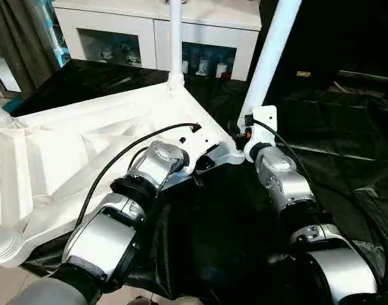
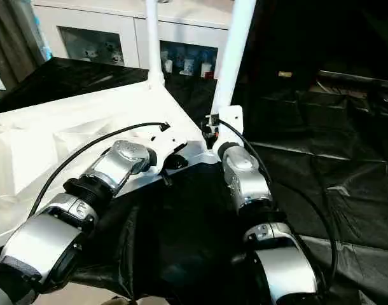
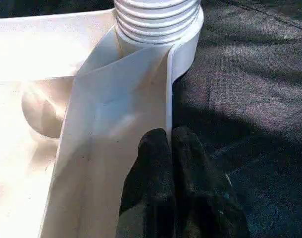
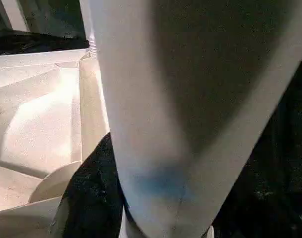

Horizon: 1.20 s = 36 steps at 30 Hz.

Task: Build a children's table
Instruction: Insert table leg to table base, then rotate leg to tighten

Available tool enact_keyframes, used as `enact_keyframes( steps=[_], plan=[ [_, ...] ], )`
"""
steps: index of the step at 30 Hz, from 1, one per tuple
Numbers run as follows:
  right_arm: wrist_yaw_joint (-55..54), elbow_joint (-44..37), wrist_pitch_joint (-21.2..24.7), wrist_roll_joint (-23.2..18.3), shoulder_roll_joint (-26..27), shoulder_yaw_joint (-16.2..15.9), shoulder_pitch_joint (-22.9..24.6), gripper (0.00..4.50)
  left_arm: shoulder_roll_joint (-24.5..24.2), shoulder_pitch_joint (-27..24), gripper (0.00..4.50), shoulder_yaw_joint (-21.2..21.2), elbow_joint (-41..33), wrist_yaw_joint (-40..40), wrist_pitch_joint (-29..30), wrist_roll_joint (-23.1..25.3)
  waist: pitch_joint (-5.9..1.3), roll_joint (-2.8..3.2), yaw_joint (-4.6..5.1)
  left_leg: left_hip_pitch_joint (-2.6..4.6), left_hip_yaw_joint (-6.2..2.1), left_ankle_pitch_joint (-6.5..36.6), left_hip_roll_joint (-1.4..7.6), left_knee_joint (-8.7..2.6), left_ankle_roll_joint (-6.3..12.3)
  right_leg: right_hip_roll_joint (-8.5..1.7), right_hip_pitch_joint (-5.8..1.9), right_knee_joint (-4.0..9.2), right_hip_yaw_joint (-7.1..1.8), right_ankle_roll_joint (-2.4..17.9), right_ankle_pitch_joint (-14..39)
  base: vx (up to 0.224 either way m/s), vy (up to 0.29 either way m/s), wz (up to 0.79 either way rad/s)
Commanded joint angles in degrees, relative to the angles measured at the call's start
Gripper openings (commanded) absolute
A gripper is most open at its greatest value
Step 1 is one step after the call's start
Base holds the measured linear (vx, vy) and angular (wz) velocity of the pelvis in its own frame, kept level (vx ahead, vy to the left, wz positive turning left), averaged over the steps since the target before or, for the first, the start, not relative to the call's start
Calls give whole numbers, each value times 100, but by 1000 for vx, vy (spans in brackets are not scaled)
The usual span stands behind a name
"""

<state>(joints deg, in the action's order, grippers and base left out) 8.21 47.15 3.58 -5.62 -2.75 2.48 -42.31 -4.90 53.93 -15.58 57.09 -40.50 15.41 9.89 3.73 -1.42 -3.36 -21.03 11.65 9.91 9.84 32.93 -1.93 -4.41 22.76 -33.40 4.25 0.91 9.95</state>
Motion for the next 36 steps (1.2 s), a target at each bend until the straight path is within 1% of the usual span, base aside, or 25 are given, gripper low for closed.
enact_keyframes(
  steps=[1,4,6,7,8,10,11,13,14,16,17,18,19,20,21,22,23,25,26,27,28,29,31,33,36],
  plan=[
    [184,659,486,61,195,-152,355,188,-51,197,0,69,-140,144,-46,37,-326,69,-10,128,-238,2147,377,-465,-103,-519,-165,508,-319,1105,2055,0,0,0],
    [273,718,487,64,173,-141,299,188,-68,173,0,23,-193,-31,-132,18,-330,66,-6,121,-241,2124,379,-464,-88,-528,-171,511,-320,1102,2079,0,0,0],
    [471,704,487,45,143,-158,271,188,-97,123,0,-29,-286,-240,-208,-2,-339,69,3,116,-238,2069,384,-464,-85,-521,-177,489,-321,1143,1920,0,0,0],
    [847,631,530,48,52,-254,253,188,-182,47,0,-112,-417,-555,-309,-16,-345,56,2,105,-241,2027,383,-465,-56,-524,-199,477,-317,1172,1844,0,0,0],
    [1003,598,551,51,14,-298,251,188,-220,16,0,-147,-468,-671,-374,-17,-355,50,3,74,-232,1915,380,-452,9,-534,-230,456,-325,1210,1690,0,0,0],
    [1634,415,648,68,-153,-510,307,188,-370,-94,0,-246,-650,-1126,-482,-54,-367,55,-1,67,-226,1747,387,-441,66,-535,-246,431,-327,1267,1465,0,0,0],
    [2219,217,768,65,-341,-700,393,188,-520,-191,0,-314,-804,-1550,-543,-112,-383,53,-16,63,-212,1477,384,-416,191,-526,-279,378,-323,1392,1037,0,0,0],
    [2407,154,806,63,-409,-758,422,188,-564,-221,0,-315,-854,-1688,-539,-153,-396,49,-4,45,-189,1189,377,-390,315,-529,-297,331,-329,1527,661,0,0,0],
    [2827,20,914,70,-578,-900,483,188,-656,-280,0,-303,-945,-1946,-607,-240,-404,53,-16,65,-184,1069,385,-378,361,-523,-300,314,-323,1600,493,0,0,0],
    [3270,-147,940,62,-757,-1048,562,188,-763,-330,0,-329,-1017,-2160,-688,-269,-401,50,-39,63,-185,993,393,-375,429,-519,-318,299,-312,1666,378,0,0,0],
    [3834,-374,957,10,-984,-1182,663,188,-921,-442,0,-361,-1212,-2533,-873,-371,-399,53,-64,76,-187,1011,413,-376,443,-516,-321,297,-308,1678,399,0,0,0],
    [4226,-526,967,-22,-1133,-1253,728,188,-1031,-524,0,-384,-1360,-2795,-1007,-438,-392,52,-72,59,-177,1001,408,-374,475,-500,-340,293,-298,1684,401,0,0,0],
    [4553,-683,957,-83,-1260,-1297,794,188,-1130,-587,0,-411,-1479,-2987,-1124,-474,-389,76,-91,71,-158,1050,438,-373,463,-497,-305,283,-301,1687,422,0,0,0],
    [4873,-849,960,-158,-1390,-1328,862,188,-1227,-643,0,-434,-1588,-3146,-1249,-495,-388,66,-106,75,-171,1084,449,-382,449,-500,-312,292,-293,1674,478,0,0,0],
    [5024,-942,971,-201,-1459,-1345,901,188,-1275,-667,0,-445,-1633,-3203,-1305,-496,-391,77,-131,101,-159,1133,458,-379,428,-496,-290,290,-296,1677,513,0,0,0],
    [5283,-1100,989,-278,-1584,-1384,972,188,-1351,-705,0,-450,-1704,-3323,-1421,-525,-383,79,-148,99,-158,1179,462,-389,374,-497,-281,285,-299,1670,593,0,0,0],
    [5609,-1300,1040,-359,-1737,-1422,1067,188,-1442,-755,0,-438,-1807,-3494,-1517,-592,-384,71,-195,119,-159,1238,459,-388,337,-500,-286,306,-300,1623,717,0,0,0],
    [5692,-1345,1062,-371,-1772,-1426,1088,188,-1461,-764,0,-427,-1834,-3546,-1518,-620,-375,70,-230,119,-155,1302,458,-399,265,-509,-267,316,-309,1575,874,0,0,0],
    [5868,-1458,1095,-425,-1852,-1448,1158,188,-1494,-798,0,-385,-1916,-3663,-1511,-713,-384,76,-238,136,-158,1313,463,-399,225,-514,-258,311,-309,1573,908,0,0,0],
    [5989,-1556,1124,-473,-1910,-1474,1215,188,-1518,-825,0,-362,-1983,-3751,-1485,-778,-376,67,-249,134,-163,1328,463,-406,178,-513,-261,316,-310,1555,966,0,0,0],
    [6132,-1678,1155,-530,-1976,-1517,1288,188,-1546,-860,0,-343,-2067,-3869,-1436,-858,-380,67,-270,129,-165,1318,462,-405,157,-521,-271,315,-312,1529,984,0,0,0],
    [6253,-1784,1189,-569,-2032,-1551,1343,188,-1568,-893,0,-326,-2140,-3971,-1395,-913,-391,61,-280,123,-160,1241,456,-395,172,-515,-269,295,-313,1539,864,0,0,0],
    [6315,-1842,1204,-584,-2059,-1569,1375,188,-1578,-907,0,-319,-2173,-4011,-1369,-933,-399,68,-300,128,-153,1149,446,-384,201,-503,-260,284,-310,1562,710,0,0,0],
    [6273,-1888,1195,-541,-2043,-1562,1414,188,-1568,-911,0,-297,-2160,-3943,-1408,-909,-403,60,-319,118,-158,1135,437,-375,196,-515,-269,285,-307,1555,760,0,0,0],
    [5387,-1521,998,-286,-1770,-1324,1276,188,-1439,-797,0,-257,-1829,-3312,-1583,-617,-397,69,-295,118,-170,1198,427,-384,108,-519,-246,306,-309,1510,940,0,0,0]
  ],
)
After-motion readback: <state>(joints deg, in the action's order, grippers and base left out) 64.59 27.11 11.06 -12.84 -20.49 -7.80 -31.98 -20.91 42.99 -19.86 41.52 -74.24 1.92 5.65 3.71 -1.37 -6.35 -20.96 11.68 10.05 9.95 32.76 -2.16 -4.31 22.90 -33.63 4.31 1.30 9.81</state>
